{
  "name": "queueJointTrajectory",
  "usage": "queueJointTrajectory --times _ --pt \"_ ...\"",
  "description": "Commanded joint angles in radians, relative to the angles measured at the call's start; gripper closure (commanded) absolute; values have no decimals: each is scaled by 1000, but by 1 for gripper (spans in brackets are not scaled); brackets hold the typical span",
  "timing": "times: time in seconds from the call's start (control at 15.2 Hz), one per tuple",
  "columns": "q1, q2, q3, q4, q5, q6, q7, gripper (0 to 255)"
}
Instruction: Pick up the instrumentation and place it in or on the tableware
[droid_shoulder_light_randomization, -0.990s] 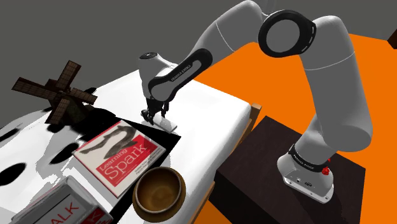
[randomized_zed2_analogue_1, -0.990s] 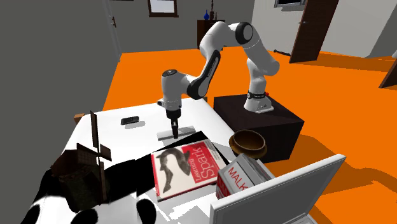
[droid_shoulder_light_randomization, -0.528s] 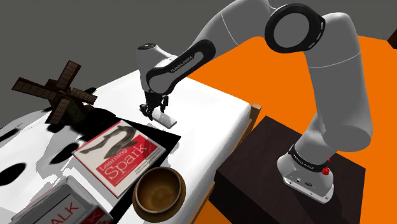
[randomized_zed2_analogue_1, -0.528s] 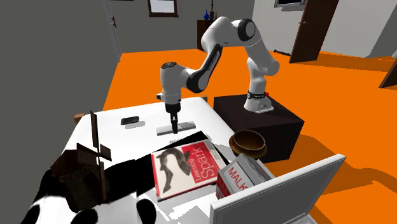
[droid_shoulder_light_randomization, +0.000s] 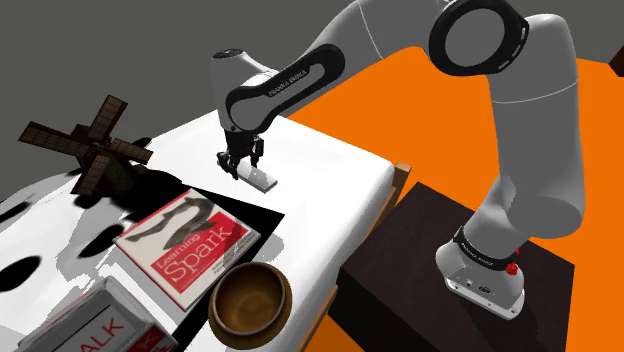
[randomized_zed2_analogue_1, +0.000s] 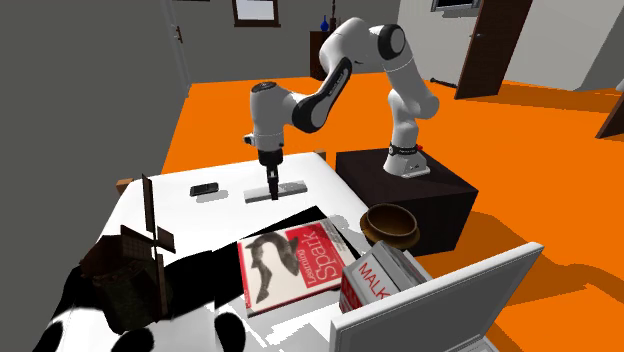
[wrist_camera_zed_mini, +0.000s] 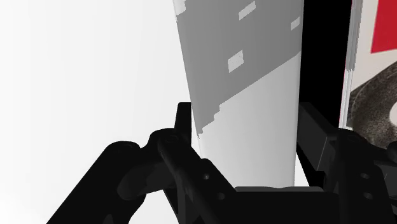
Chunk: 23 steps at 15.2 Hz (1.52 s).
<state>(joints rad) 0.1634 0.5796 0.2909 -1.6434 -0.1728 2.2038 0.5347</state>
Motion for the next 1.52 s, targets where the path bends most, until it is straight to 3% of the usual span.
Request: queueJointTrajectory --times 0.0,1.06,1.45 --pt "-2 -16 3 4 5 -19 -3 255" --pt "-11 -105 22 84 37 -185 -20 255" --pt "37 -225 62 -101 55 -119 80 255"
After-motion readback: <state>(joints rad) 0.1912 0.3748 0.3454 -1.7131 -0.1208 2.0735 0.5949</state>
